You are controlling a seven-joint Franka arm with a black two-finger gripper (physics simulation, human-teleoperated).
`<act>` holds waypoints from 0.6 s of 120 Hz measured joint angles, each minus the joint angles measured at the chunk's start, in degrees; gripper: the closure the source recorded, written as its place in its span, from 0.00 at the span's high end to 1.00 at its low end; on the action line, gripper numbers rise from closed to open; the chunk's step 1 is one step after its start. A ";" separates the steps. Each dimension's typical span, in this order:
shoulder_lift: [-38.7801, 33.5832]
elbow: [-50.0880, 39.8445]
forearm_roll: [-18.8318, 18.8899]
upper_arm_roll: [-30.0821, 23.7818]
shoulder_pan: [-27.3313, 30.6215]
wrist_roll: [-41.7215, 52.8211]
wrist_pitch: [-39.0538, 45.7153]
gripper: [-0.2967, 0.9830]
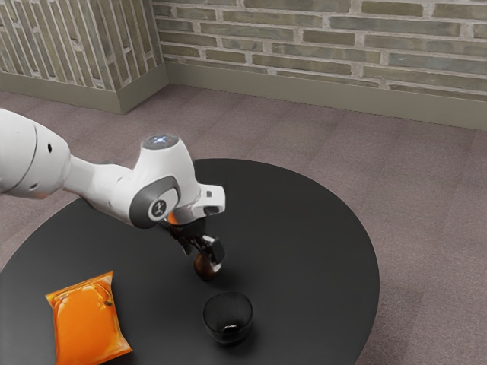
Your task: Place the pear in the bowl.
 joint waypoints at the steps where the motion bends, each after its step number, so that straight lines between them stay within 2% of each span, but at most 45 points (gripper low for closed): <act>1: 0.22 0.00 -0.03 0.08 -0.01 0.14 0.08 0.77; 72: 5.93 1.65 -1.65 0.68 0.18 6.24 4.81 0.77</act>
